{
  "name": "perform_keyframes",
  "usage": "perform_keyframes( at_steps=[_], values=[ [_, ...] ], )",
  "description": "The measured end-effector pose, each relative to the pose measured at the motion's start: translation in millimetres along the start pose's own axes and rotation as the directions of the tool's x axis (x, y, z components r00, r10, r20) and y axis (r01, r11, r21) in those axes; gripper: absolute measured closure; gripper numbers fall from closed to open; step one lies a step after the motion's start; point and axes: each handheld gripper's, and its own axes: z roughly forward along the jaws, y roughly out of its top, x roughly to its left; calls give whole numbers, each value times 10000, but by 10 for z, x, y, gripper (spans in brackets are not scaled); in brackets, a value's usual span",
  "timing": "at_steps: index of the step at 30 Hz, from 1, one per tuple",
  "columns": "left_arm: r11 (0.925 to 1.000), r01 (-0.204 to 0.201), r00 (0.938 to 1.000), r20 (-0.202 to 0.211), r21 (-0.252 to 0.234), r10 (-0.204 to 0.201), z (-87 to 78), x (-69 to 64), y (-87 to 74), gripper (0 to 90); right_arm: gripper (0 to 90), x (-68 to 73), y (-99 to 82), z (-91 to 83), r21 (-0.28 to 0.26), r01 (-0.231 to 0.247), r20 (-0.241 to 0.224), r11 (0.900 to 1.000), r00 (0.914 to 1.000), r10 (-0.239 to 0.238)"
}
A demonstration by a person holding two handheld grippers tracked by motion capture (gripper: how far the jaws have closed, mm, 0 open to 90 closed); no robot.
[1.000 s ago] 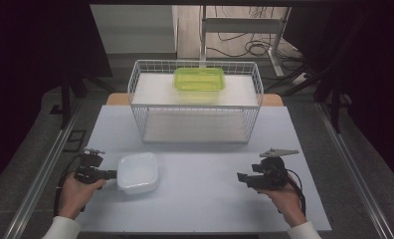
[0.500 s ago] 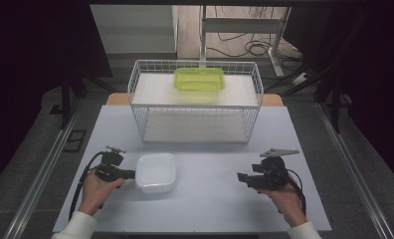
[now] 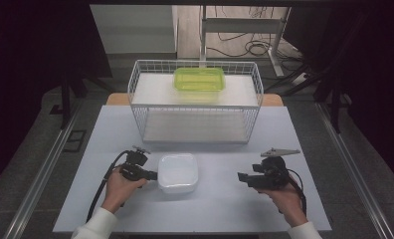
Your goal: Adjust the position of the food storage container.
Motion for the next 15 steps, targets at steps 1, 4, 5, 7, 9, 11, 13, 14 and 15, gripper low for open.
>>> perform_keyframes(
  at_steps=[1,4,5,7,9,11,13,14,15],
  values=[
    [10000,-39,10000,25,18,39,23,-26,15,900,285,-1,0,1,2,-4,1,10000,10000,4],
    [10000,-14,9999,109,-30,14,82,-90,71,900,285,1,-2,6,24,-20,7,10000,10000,20],
    [10000,-32,9999,129,-48,32,101,-109,89,900,285,2,-3,7,31,-19,10,10000,10000,19],
    [9999,-76,9998,160,-87,78,132,-144,120,900,285,2,-4,7,27,-12,5,10000,10000,12],
    [9999,-105,9998,166,-120,107,157,-174,142,900,285,2,-3,6,25,-16,7,10000,10000,16],
    [9998,-147,9998,163,-124,149,168,-190,151,900,285,1,-4,2,33,-31,1,10000,10000,31],
    [9998,-121,9997,197,-181,124,168,-188,149,900,285,-6,-5,-1,35,-15,-1,10000,10000,15],
    [9997,-69,9997,239,-251,75,163,-181,146,900,285,-8,-6,-2,31,-20,2,10000,10000,20],
    [9995,-39,9997,223,-309,46,152,-172,141,900,285,-9,-7,-4,27,-23,2,10000,10000,23]
  ],
)
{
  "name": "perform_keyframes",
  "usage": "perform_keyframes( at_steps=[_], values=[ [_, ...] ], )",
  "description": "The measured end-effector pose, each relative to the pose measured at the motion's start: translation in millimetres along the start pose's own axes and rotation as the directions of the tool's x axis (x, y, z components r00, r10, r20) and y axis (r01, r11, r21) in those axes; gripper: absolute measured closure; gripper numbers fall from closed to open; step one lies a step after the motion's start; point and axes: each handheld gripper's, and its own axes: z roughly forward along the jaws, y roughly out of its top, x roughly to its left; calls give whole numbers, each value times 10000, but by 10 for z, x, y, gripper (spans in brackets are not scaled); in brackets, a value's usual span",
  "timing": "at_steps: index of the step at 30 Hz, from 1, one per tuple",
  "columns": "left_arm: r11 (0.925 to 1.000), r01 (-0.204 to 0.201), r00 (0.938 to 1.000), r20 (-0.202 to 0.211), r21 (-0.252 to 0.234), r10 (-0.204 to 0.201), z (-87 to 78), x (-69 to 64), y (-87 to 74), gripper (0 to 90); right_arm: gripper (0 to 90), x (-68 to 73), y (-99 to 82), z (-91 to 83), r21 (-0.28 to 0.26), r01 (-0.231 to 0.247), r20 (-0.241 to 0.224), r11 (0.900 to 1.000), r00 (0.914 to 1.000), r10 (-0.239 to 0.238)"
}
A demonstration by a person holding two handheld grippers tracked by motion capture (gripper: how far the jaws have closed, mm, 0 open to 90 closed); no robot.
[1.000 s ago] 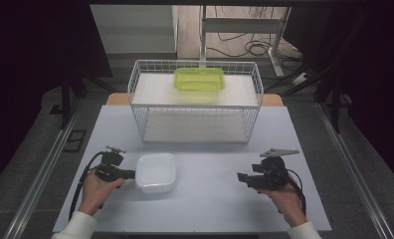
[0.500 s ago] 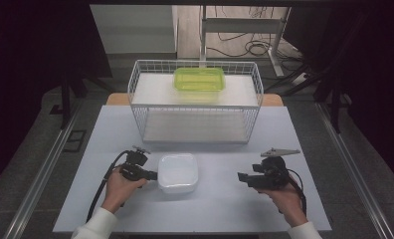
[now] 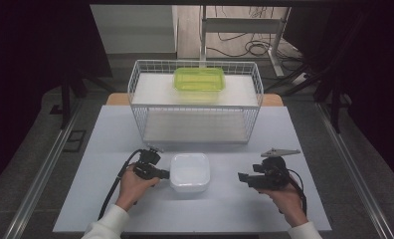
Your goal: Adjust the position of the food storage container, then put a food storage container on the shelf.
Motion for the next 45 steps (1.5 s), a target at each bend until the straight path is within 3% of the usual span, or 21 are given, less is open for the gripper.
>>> perform_keyframes(
  at_steps=[3,5,7,15,18,30,32,34,41,45],
  values=[
    [9995,125,9998,-136,-297,-129,-76,49,-27,890,285,-2,4,-10,-57,1,37,10000,10000,0],
    [9965,358,9991,-209,-759,-374,-145,69,-61,872,285,1,12,-24,-105,-30,31,9999,10000,30],
    [9944,329,9990,-281,-1003,-359,-239,99,-100,831,285,5,15,-29,-151,-35,31,9999,10000,36],
    [9817,426,9987,356,-1855,-366,-511,95,-208,448,271,-9,15,-30,-244,-170,-114,9996,9998,167],
    [9754,522,9976,563,-2143,-410,-580,94,-236,370,260,-4,18,-33,-331,-173,-281,9993,9995,164],
    [9672,731,9961,667,-2433,-585,-632,101,-294,297,253,16,11,1,-411,-131,-503,9991,9987,110],
    [9638,875,9939,866,-2518,-676,-636,91,-290,281,247,26,29,-6,-579,-236,-550,9980,9983,204],
    [9632,983,9914,1091,-2500,-728,-632,81,-276,279,241,52,56,-6,-682,-331,-869,9971,9959,271],
    [9696,957,9892,1302,-2253,-674,-566,62,-237,278,253,168,112,155,-631,-365,-1796,9973,9834,247],
    [9709,1015,9873,1421,-2168,-715,-535,77,-218,281,259,214,149,247,-434,-519,-2025,9977,9784,421]
  ],
)
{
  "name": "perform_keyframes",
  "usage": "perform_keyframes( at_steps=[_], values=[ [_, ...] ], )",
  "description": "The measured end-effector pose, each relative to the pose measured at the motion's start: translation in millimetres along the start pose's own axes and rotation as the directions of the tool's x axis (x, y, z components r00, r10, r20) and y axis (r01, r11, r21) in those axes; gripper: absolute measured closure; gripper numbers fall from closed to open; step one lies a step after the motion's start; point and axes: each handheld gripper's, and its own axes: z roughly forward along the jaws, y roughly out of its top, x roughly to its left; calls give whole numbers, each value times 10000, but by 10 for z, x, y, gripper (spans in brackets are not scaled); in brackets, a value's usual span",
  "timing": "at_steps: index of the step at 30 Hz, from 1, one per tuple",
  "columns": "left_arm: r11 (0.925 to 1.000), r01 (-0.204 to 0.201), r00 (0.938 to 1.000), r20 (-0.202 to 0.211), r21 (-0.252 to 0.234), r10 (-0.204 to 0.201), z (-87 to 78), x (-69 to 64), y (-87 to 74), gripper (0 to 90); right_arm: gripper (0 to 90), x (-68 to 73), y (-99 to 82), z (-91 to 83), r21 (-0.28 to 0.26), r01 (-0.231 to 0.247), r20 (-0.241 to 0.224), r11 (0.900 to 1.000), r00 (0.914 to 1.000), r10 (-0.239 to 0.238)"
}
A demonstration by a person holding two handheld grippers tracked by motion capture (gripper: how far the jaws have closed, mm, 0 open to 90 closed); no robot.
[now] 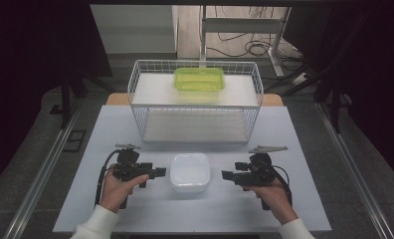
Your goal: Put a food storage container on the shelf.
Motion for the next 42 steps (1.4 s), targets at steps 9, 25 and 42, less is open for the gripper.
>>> perform_keyframes(
  at_steps=[9,25,42],
  values=[
    [9991,427,9984,384,-46,-425,80,30,27,300,328,-29,108,196,-218,-900,-397,9957,9952,891],
    [9914,1292,9858,1051,208,-1306,262,218,13,384,462,-119,98,571,624,-1750,-952,9826,9790,1804],
    [9723,2221,9360,2632,733,-2336,448,269,-46,624,616,-182,23,718,1208,-2950,-2017,9478,9276,3144]
  ],
)
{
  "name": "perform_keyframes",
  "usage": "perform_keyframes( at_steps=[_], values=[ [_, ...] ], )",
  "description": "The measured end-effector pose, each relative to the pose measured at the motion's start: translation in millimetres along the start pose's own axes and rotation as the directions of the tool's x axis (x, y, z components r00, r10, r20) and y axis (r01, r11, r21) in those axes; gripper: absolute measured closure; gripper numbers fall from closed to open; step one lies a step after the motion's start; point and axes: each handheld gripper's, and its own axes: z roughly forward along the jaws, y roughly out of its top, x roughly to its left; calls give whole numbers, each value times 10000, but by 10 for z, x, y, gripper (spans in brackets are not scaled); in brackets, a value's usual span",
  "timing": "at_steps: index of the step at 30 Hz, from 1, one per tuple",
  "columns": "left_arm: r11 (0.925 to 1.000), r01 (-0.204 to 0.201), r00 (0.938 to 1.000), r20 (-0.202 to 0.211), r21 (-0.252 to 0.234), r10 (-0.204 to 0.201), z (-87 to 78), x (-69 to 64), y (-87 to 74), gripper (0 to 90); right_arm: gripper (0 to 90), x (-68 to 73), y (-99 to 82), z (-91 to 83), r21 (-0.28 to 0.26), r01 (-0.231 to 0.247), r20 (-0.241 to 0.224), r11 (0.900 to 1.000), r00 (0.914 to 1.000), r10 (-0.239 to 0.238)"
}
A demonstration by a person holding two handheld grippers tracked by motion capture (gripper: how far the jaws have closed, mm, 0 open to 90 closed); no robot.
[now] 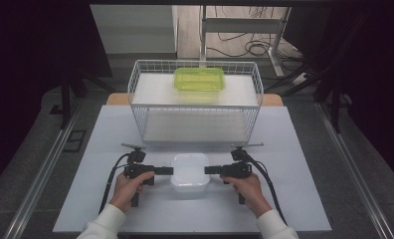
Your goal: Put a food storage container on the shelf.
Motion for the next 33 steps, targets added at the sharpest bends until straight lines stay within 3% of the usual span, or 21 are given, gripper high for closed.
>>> perform_keyframes(
  at_steps=[1,4,10,17,24,33],
  values=[
    [10000,24,9997,-232,-16,-24,7,-12,-2,651,629,-6,-5,-1,-38,-125,-36,9999,9999,125],
    [9999,163,9998,-119,-34,-163,-10,-10,-4,699,675,-11,-8,-28,-117,-289,-135,9995,9995,288],
    [10000,45,9998,-218,-79,-47,-39,-59,-26,729,708,21,-33,-70,-144,-381,-134,9992,9992,379],
    [9998,-74,9996,-257,-165,70,-77,-119,-39,767,734,70,-45,-100,-335,20,54,9994,10000,-18],
    [9985,-507,9969,-608,-224,493,-96,-183,-37,795,771,130,-32,-134,-448,467,267,9979,9986,-456],
    [9966,-715,9967,-405,-415,698,-139,-251,-27,800,771,156,-15,-181,-612,729,300,9955,9970,-712]
  ],
)
